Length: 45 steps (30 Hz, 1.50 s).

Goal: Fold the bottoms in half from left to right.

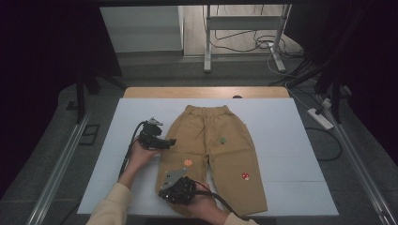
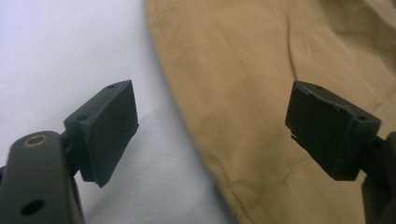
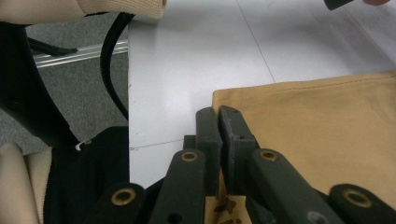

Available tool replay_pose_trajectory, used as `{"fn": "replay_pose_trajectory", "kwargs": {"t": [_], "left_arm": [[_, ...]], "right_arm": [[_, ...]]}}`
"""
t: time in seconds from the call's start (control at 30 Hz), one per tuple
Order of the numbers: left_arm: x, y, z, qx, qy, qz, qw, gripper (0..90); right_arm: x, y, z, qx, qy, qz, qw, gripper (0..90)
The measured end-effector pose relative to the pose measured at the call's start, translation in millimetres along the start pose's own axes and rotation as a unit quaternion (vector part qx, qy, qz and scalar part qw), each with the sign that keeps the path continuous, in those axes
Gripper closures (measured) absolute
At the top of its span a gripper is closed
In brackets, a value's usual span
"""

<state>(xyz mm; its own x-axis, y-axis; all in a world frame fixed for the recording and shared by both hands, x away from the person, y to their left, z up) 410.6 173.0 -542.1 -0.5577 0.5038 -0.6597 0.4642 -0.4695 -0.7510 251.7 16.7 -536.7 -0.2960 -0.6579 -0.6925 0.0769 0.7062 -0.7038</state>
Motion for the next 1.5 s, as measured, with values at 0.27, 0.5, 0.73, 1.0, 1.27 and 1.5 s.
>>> {"fn": "replay_pose_trajectory", "kwargs": {"t": [0.27,0.5,0.73,1.0,1.27,1.5], "left_arm": [[2.2,4.3,1.5,0.022,0.002,-0.016,0.9996,24.8],[2.7,8.6,4.5,0.022,0.003,-0.029,0.9993,23.4],[4.9,6.8,8.2,0.009,0.001,-0.019,0.9998,53.8],[6.0,7.5,8.4,0.056,-0.008,-0.006,0.9984,83.1],[3.9,4.8,10.3,0.057,-0.005,0.007,0.9983,84.2],[2.3,0.9,10.4,0.064,-0.008,0.021,0.9977,84.2]], "right_arm": [[-0.1,-0.6,0.0,0.0,0.0,0.0,1.0,86.3],[0.2,-0.8,0.1,-0.002,0.002,0.001,1.0,86.3],[1.5,0.0,0.0,-0.004,0.004,-0.001,1.0,86.2],[2.2,0.2,0.2,-0.004,0.003,-0.003,1.0,86.3],[2.8,-2.6,0.2,-0.002,0.003,-0.006,1.0,86.3],[2.7,-2.8,-0.1,-0.004,0.003,-0.003,1.0,86.3]]}}
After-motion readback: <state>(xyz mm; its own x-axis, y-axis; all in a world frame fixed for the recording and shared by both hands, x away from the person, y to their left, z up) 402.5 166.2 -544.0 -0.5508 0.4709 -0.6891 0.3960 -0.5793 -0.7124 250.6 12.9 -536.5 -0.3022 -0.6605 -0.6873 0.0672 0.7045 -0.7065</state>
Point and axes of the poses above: each handheld gripper's, and its own axes: y roughly forward along the jaws, x roughly out of its underside, z roughly to its right, the point moved 2 cm from there along y, roughly forward along the jaws, and after that the axes turned 11 degrees about y, right-handed, at the moved point
